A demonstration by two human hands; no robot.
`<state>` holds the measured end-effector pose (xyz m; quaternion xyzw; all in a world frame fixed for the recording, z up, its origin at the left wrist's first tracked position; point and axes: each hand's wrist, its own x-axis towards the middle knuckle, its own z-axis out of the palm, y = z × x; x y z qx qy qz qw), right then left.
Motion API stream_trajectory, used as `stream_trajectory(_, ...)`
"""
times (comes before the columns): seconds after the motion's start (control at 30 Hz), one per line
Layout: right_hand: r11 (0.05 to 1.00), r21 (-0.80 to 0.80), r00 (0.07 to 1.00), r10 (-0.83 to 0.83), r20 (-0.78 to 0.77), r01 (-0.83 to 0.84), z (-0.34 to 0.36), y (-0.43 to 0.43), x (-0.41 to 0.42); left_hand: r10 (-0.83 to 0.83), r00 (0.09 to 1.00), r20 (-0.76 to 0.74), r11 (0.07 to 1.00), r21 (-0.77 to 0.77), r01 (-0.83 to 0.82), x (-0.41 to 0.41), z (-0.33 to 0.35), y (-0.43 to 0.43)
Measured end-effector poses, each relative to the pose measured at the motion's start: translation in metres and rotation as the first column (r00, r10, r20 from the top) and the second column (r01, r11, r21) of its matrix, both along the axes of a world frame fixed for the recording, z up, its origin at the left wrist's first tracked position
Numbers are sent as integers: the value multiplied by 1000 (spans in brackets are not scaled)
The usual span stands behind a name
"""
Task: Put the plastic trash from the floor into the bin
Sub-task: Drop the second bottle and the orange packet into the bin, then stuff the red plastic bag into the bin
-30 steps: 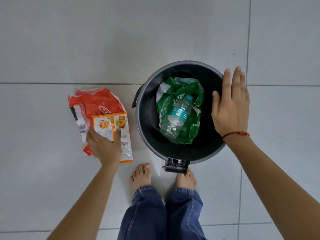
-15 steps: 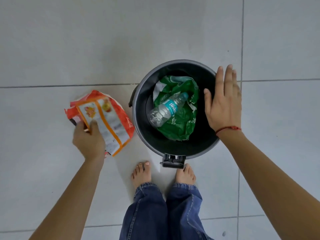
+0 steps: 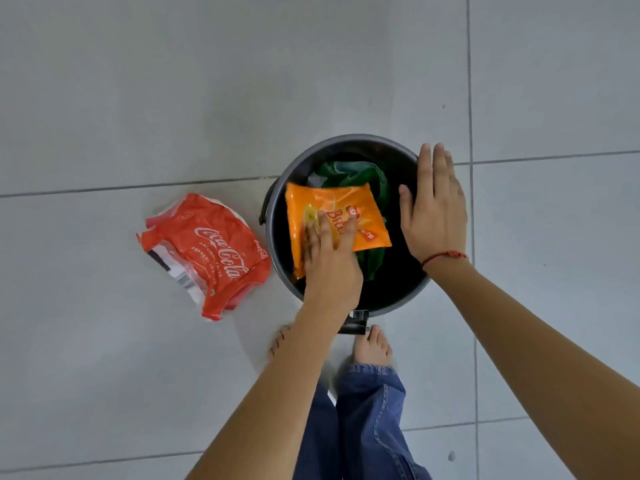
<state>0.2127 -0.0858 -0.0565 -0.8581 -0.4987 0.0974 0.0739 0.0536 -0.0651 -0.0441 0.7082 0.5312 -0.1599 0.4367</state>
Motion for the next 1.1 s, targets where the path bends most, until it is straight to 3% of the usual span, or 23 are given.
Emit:
stream_trajectory(0.07,1000,4,1000,2,-1,-2,0,-1,0,-82,991,-107,994,-75,74,9,-21,1)
stream_trajectory(0.13,1000,7,1000,8,-3,-8,-1,-1,0,-172,971,-165,985,-37,168,25,-23,-3)
stream_trajectory(0.2,1000,4,1000,12,-1,-12,-1,-1,1,-204,969,-136,978,-73,196,25,-23,3)
stream_trajectory(0.3,1000,-3,1000,7,-2,-7,1,-1,0,-189,982,-1,975,116,188,12,7,4)
stream_trajectory(0.4,1000,-11,1000,2,-7,-2,3,0,-1,-63,913,403,896,425,-126,-7,38,34)
stream_trajectory(0.47,1000,-15,1000,5,0,-5,3,0,-1,-5,834,552,754,550,-360,-29,32,52)
stream_trajectory(0.5,1000,-17,1000,7,4,-7,3,0,-1,75,814,575,723,531,-442,-45,11,47)
stream_trajectory(0.53,1000,-16,1000,9,6,-9,2,0,0,194,871,451,744,512,-430,-61,-18,23)
stream_trajectory(0.57,1000,-11,1000,10,3,-10,2,-1,0,294,942,159,869,366,-333,-78,-40,-15)
stream_trajectory(0.6,1000,-1,1000,11,0,-11,0,-1,1,203,955,-217,974,139,-176,-100,-70,-56)
stream_trajectory(0.63,1000,10,1000,10,-1,-10,1,-2,1,62,925,-375,995,-54,-89,-120,-106,-84)
stream_trajectory(0.73,999,43,1000,6,9,-6,-2,-3,1,-119,931,-344,987,-143,74,-145,-166,-112)
stream_trajectory(0.77,999,53,1000,6,12,-7,-5,-3,1,-43,944,-327,978,-206,-27,-142,-171,-118)
stream_trajectory(0.87,997,77,1000,5,29,-7,-9,-4,1,6,922,-387,962,-249,-110,-136,-179,-143)
stream_trajectory(0.93,996,85,999,10,41,-13,-11,-5,2,-56,942,-332,954,-295,-48,-134,-182,-153)
stream_trajectory(1.0,996,90,998,11,56,-16,-12,-4,3,-53,950,-308,971,-239,-23,-146,-199,-149)
stream_trajectory(1.1,997,78,997,10,82,-17,-12,-3,3,-65,902,-427,986,-164,-6,-142,-197,-154)
